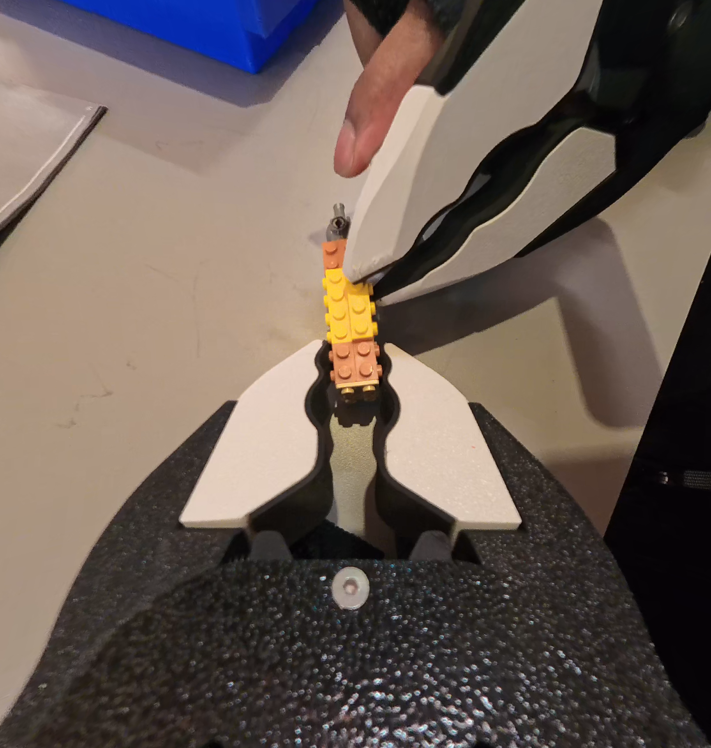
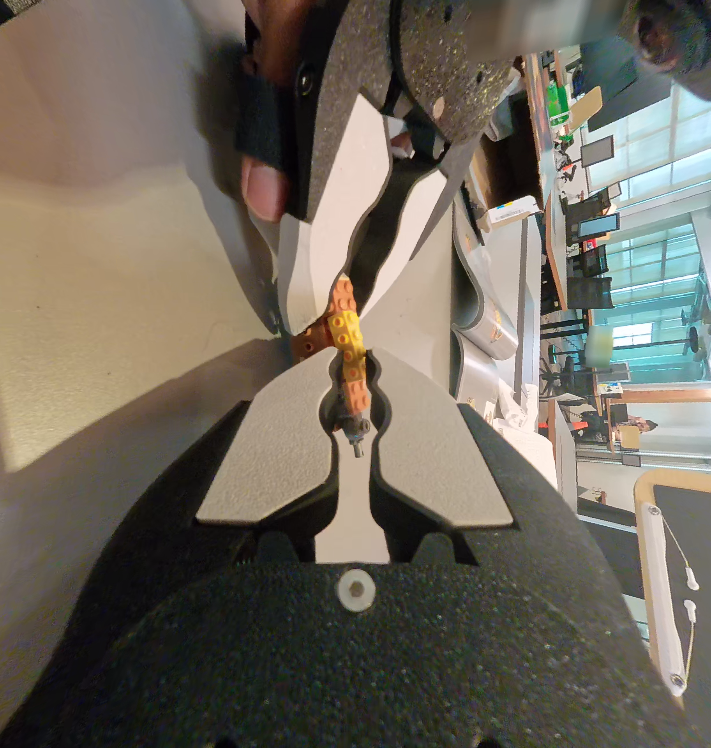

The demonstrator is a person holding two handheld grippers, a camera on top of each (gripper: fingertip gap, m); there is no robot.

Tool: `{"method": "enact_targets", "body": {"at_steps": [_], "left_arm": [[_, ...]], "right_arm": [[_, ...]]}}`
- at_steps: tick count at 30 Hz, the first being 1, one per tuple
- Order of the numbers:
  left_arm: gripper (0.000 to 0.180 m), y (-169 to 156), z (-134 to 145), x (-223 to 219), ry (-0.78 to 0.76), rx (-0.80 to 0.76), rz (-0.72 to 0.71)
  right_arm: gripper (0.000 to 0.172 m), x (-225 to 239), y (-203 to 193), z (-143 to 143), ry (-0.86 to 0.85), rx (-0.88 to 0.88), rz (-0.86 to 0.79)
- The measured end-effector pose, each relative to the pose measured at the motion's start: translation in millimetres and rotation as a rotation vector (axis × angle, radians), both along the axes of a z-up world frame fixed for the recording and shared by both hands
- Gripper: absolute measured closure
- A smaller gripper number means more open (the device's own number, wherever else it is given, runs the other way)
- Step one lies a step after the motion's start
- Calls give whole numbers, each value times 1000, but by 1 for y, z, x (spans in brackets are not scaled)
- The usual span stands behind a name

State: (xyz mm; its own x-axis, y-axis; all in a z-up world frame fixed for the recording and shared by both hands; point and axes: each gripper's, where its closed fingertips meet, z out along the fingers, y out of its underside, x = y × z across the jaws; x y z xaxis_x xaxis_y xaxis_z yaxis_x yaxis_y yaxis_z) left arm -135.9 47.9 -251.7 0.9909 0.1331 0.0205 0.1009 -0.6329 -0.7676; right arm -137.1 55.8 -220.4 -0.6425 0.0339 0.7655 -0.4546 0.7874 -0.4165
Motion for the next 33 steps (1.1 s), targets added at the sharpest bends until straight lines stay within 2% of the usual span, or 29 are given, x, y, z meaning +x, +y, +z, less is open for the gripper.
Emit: {"method": "enact_targets", "body": {"at_steps": [13, 21, 33], "left_arm": [[160, 0, 0, 0, 1, -2, 1], [160, 0, 0, 0, 4, -3, 3], [160, 0, 1, 0, -2, 9, 7]], "right_arm": [[155, 1, 1, -4, 25, 52, 4], [160, -2, 1, -2, 67, 64, -4], [162, -3, 0, 0, 41, -1, -25]]}}
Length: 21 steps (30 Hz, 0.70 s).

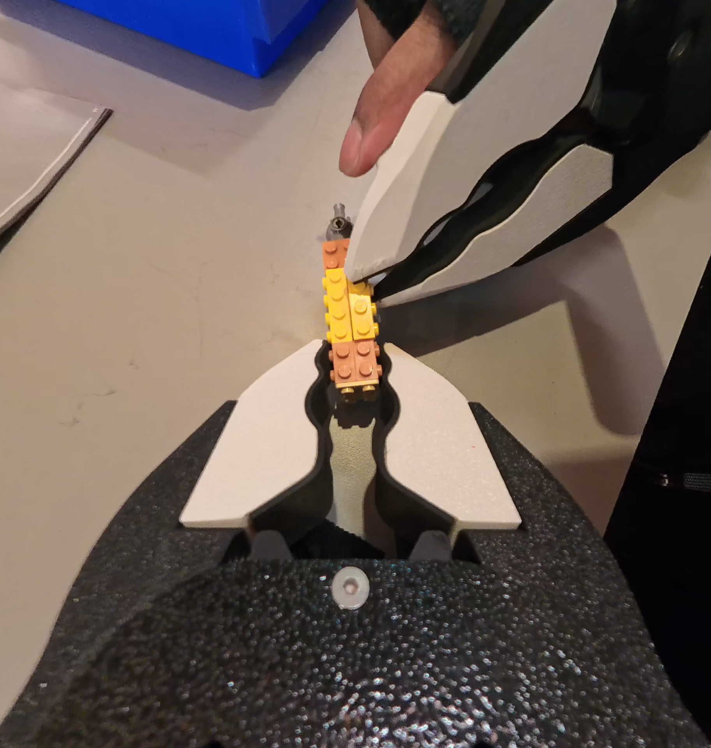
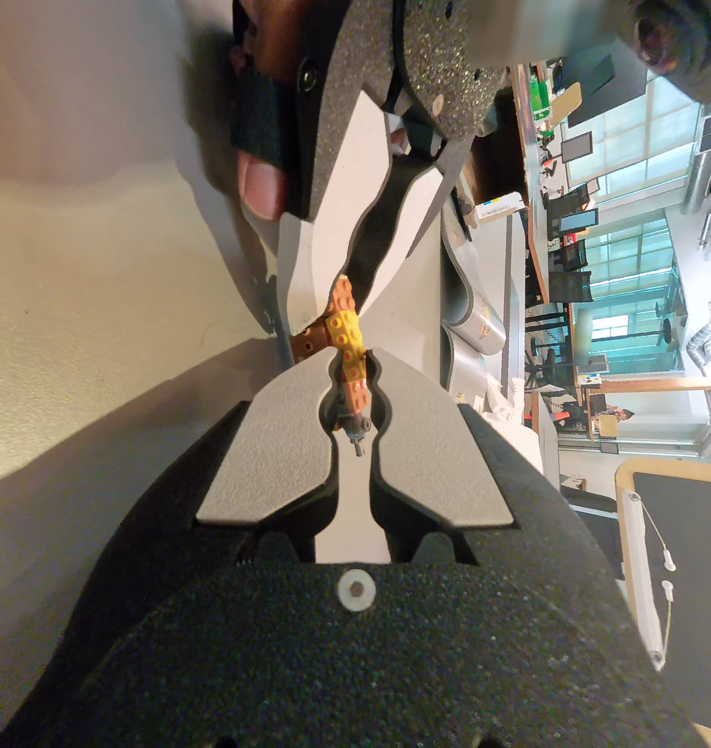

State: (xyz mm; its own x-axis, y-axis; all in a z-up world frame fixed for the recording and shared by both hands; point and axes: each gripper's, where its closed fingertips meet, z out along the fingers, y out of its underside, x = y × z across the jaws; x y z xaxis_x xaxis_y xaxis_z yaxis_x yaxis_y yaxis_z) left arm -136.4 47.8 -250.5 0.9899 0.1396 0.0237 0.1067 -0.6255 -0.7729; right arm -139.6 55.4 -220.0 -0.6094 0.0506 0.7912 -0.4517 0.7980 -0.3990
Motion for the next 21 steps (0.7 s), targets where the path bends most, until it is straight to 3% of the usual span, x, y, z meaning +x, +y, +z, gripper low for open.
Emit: {"method": "enact_targets", "body": {"at_steps": [21], "left_arm": [[161, 0, 2, -1, 1, 14, 10]], "right_arm": [[162, -1, -1, 6, -62, -92, -30]]}}
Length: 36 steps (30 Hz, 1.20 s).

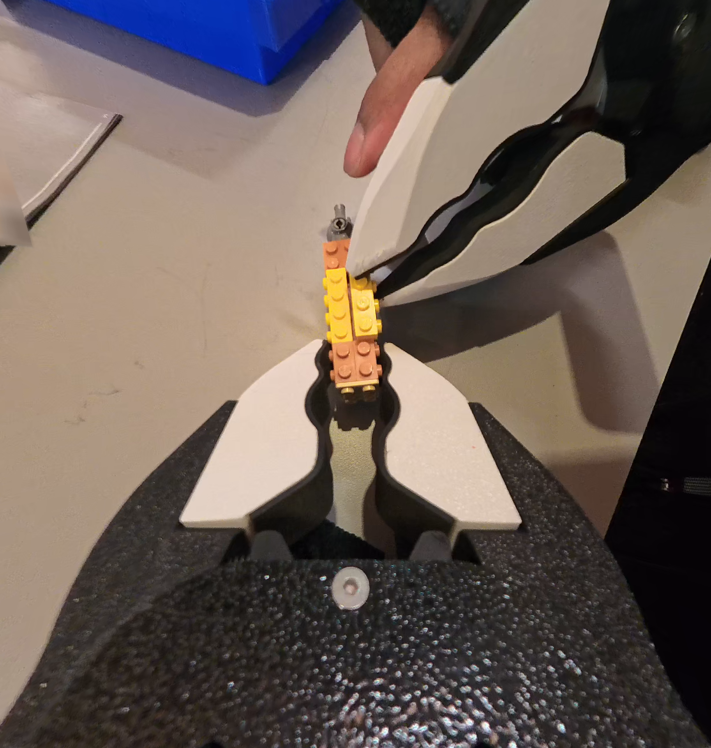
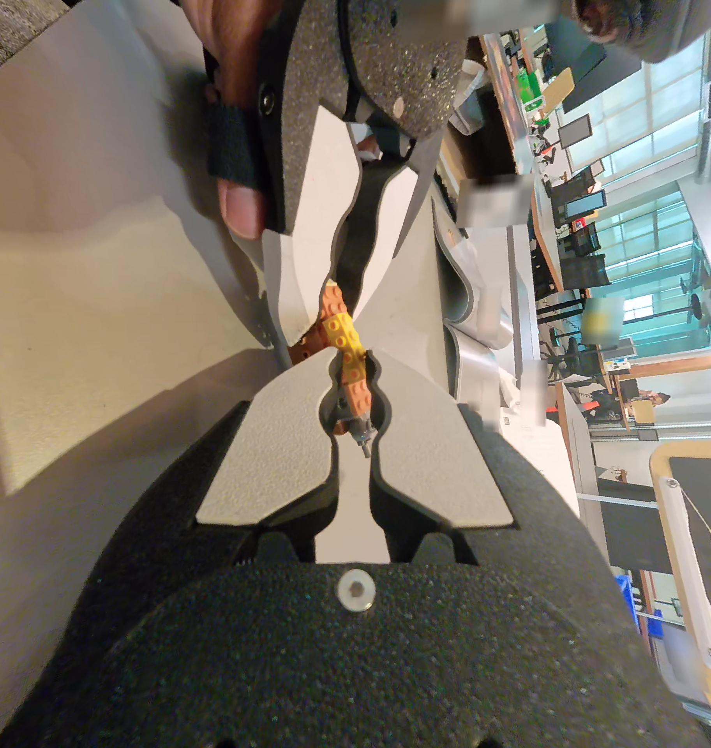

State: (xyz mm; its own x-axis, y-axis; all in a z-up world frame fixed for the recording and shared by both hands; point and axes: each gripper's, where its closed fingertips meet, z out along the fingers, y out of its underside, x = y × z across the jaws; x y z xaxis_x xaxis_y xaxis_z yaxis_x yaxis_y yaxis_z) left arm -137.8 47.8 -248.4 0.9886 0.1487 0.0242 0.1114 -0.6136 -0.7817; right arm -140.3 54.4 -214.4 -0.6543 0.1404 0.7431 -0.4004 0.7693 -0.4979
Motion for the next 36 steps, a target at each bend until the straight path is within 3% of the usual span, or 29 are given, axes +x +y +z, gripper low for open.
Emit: {"method": "enact_targets", "body": {"at_steps": [24, 36], "left_arm": [[160, -1, 1, -1, -1, 9, 5], [160, -1, 4, -2, -7, 30, 16]], "right_arm": [[155, 0, 1, -5, 73, 101, -5], [161, -3, -2, 2, 60, 1, -51]]}}
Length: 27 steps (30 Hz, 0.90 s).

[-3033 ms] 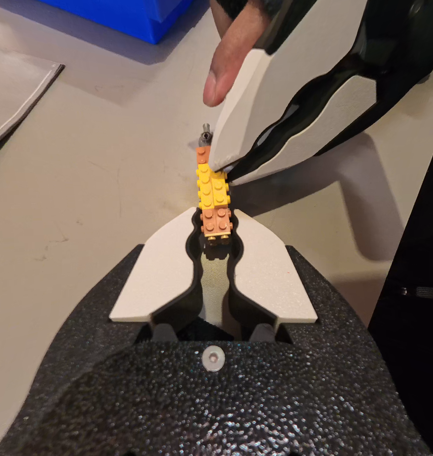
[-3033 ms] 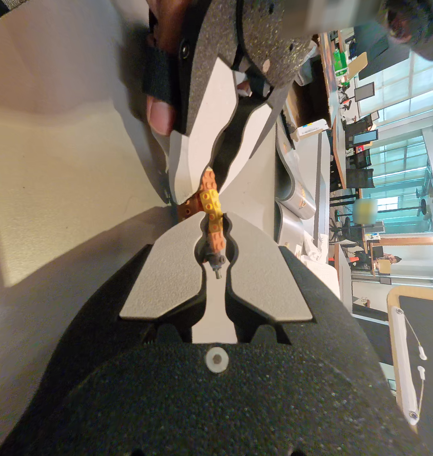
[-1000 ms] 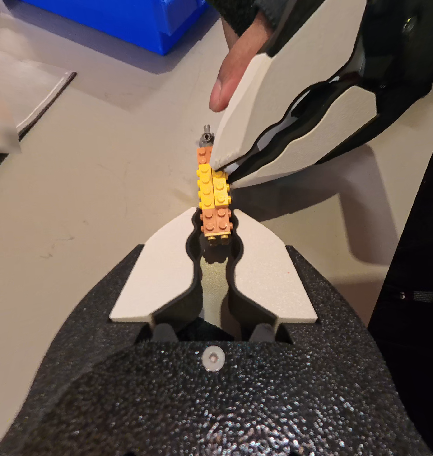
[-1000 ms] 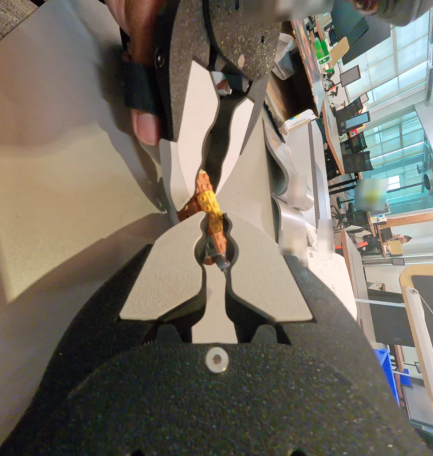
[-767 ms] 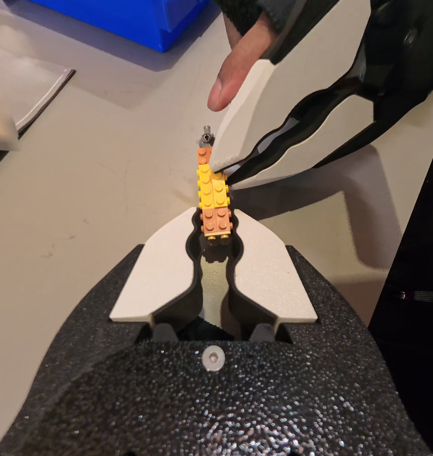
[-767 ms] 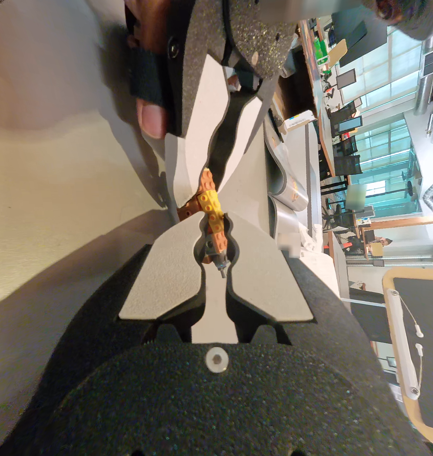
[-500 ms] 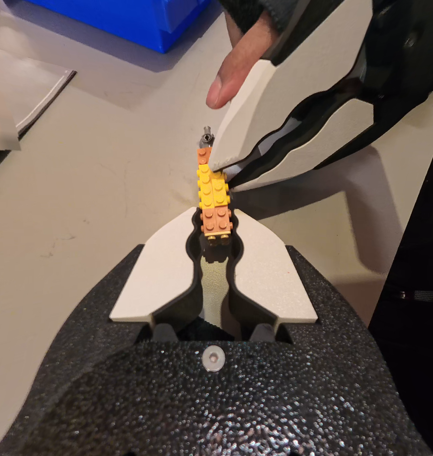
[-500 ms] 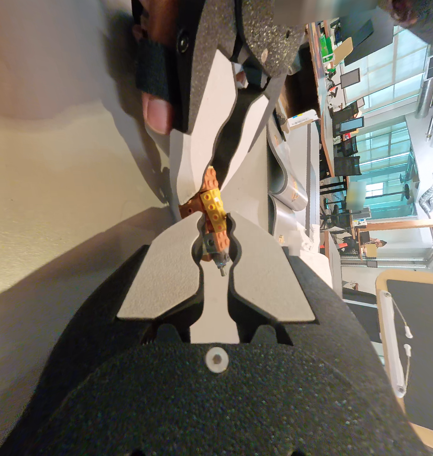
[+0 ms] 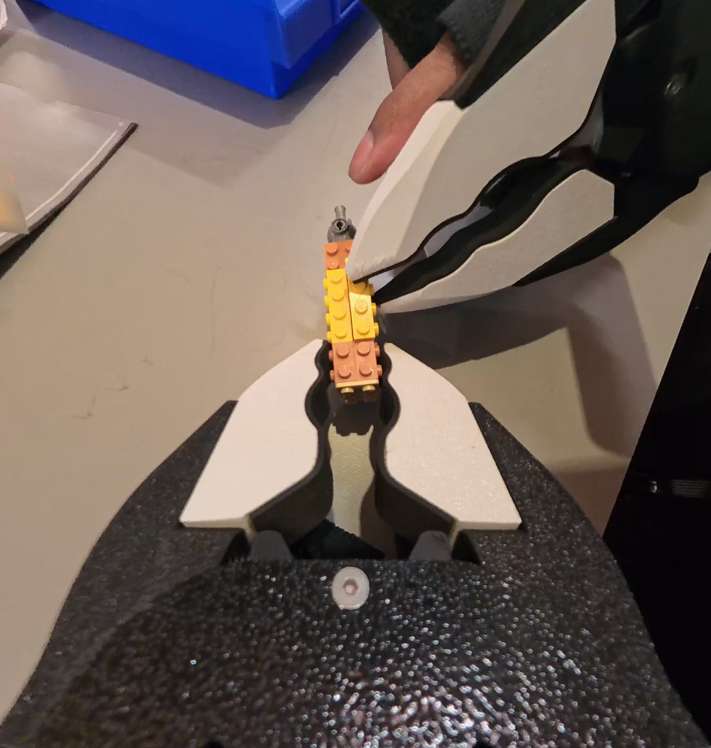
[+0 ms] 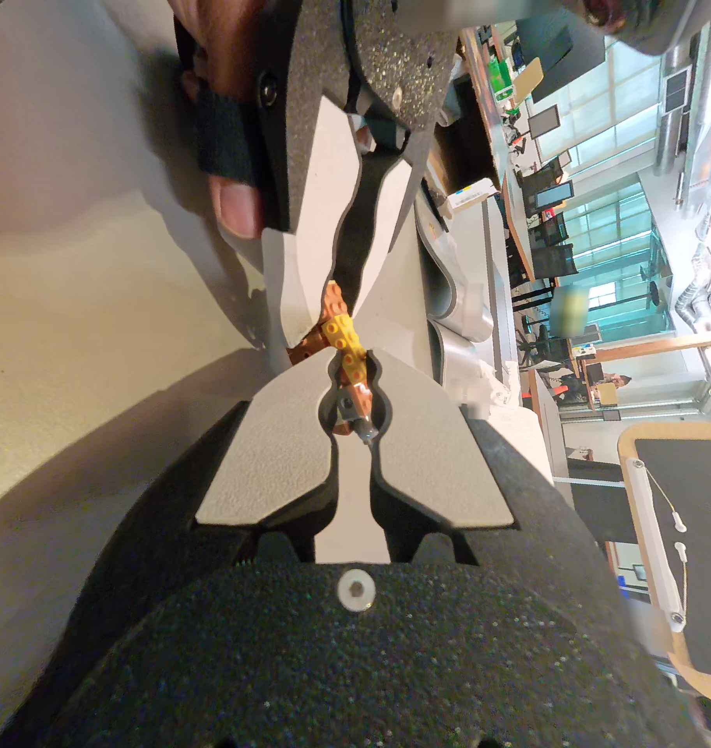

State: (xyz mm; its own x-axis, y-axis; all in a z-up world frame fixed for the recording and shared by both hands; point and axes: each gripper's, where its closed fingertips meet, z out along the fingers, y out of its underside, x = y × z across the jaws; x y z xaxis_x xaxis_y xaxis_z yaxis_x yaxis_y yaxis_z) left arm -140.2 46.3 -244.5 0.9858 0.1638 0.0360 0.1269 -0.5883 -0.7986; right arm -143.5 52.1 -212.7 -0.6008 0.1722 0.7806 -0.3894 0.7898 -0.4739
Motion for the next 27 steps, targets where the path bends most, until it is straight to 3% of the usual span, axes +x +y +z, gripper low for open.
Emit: {"method": "enact_targets", "body": {"at_steps": [10, 27], "left_arm": [[160, -1, 2, -1, 1, 16, 6], [160, -1, 2, -1, 3, 10, 7]], "right_arm": [[161, 0, -1, 3, -50, -85, -21], [157, 0, -1, -5, -9, -16, -12]]}}
